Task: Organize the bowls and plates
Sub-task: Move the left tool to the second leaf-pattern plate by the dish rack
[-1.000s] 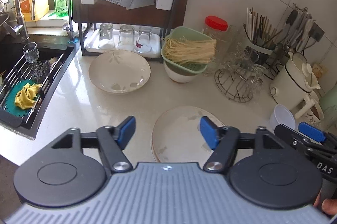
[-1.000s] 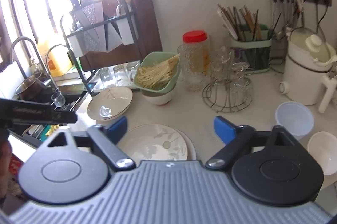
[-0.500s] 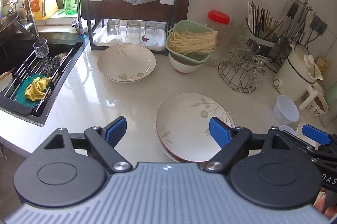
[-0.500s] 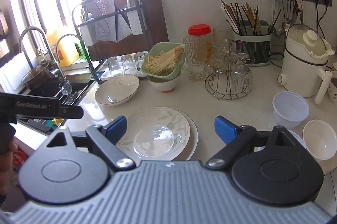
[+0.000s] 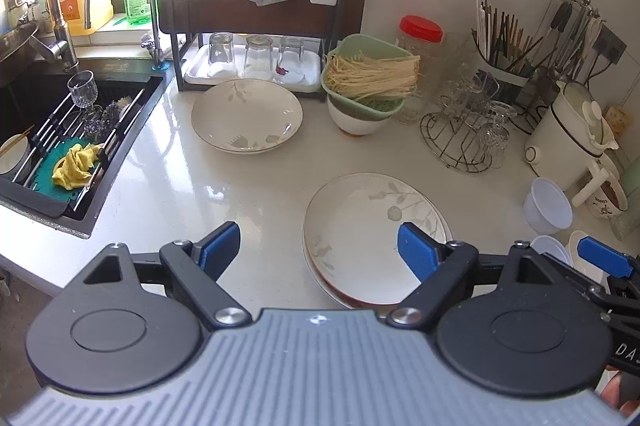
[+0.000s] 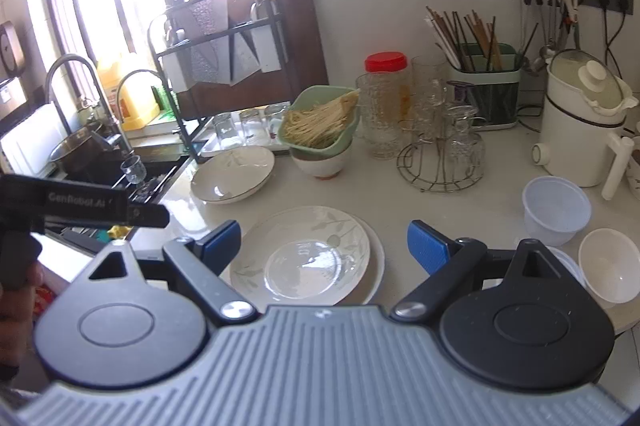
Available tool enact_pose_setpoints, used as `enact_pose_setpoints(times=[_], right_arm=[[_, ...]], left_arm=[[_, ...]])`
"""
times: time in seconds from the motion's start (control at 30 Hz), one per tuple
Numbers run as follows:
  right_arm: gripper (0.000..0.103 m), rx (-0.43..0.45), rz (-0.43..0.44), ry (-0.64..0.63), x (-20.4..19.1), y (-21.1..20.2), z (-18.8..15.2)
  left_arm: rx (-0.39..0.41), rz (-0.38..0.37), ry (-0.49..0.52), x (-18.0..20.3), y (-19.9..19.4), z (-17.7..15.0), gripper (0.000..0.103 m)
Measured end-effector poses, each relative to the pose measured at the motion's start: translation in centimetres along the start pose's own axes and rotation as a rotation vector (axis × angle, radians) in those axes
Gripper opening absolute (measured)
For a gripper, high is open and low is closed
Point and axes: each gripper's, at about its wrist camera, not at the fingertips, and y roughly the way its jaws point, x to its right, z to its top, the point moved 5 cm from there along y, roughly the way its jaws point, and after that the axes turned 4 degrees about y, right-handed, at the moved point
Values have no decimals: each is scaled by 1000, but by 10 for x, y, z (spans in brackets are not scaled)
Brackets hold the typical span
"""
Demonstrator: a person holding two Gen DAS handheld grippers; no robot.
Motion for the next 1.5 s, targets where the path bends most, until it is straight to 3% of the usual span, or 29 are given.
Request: enact_pose_setpoints(times=[0.6, 0.87, 1.5], right_arm=[[91, -62, 112, -71, -39, 32, 0], [91, -74, 110, -89, -47, 43, 0], [91, -96, 18, -62, -98, 109, 10]], left_arm=[[-15, 117, -123, -55, -4, -7, 89], [-6, 141, -175, -79, 4, -2, 89], [-46, 43, -105, -157, 72, 55, 89]])
